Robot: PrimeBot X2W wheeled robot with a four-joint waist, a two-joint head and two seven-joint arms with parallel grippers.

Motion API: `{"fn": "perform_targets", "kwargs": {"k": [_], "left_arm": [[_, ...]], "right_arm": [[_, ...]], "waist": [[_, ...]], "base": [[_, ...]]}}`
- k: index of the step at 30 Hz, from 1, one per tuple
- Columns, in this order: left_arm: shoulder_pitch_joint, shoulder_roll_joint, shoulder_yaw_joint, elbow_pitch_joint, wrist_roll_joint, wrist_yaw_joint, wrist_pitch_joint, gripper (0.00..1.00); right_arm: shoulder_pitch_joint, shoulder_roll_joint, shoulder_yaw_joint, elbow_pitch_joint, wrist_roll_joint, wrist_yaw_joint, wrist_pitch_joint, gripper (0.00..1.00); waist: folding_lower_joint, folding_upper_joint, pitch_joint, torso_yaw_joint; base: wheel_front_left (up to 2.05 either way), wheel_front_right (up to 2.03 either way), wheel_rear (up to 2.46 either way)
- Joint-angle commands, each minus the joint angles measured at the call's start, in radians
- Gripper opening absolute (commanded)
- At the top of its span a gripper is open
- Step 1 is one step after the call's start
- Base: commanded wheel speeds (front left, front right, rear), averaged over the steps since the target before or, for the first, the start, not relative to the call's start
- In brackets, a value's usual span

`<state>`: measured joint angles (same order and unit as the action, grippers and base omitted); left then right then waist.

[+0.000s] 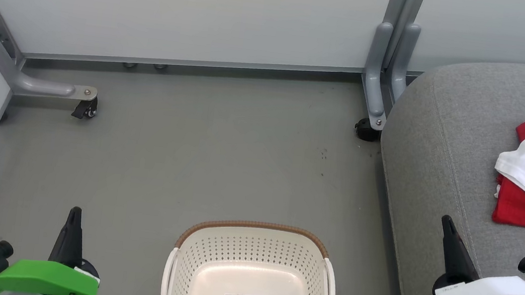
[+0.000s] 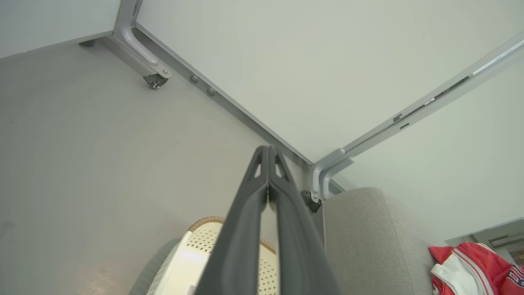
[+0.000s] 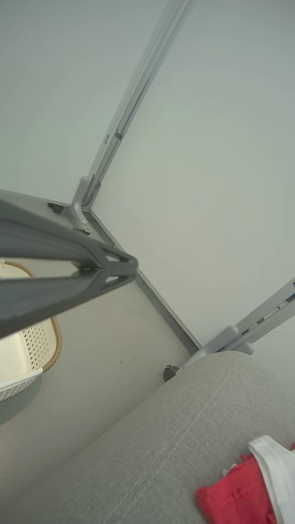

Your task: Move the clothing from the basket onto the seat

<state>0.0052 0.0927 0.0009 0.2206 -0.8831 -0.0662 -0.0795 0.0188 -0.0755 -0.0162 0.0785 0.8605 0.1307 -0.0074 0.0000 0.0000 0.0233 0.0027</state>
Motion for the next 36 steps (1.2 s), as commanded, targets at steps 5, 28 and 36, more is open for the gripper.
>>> {"fn": "perform_targets", "kwargs": {"k": [5,28,36], "left_arm": [[-0.038,0.000,0.018,-0.008,-0.081,-0.013,0.020,0.00],[-0.070,-0.017,0.054,0.004,-0.320,-0.033,0.086,0.00],[-0.078,-0.022,0.065,0.008,-0.393,-0.040,0.105,0.00]], "right_arm": [[-0.032,-0.008,-0.005,0.008,0.087,0.000,0.009,0.00],[-0.069,-0.011,-0.021,0.066,0.348,0.000,0.036,0.00],[-0.077,-0.010,-0.027,0.083,0.426,0.000,0.044,0.00]], "waist": [[0.0000,0.0000,-0.001,0.000],[0.0000,0.0000,-0.007,-0.001],[0.0000,0.0000,-0.009,-0.001]], "base": [[0.00,0.00,0.00],[0.00,0.00,0.00],[0.00,0.00,0.00]]}}
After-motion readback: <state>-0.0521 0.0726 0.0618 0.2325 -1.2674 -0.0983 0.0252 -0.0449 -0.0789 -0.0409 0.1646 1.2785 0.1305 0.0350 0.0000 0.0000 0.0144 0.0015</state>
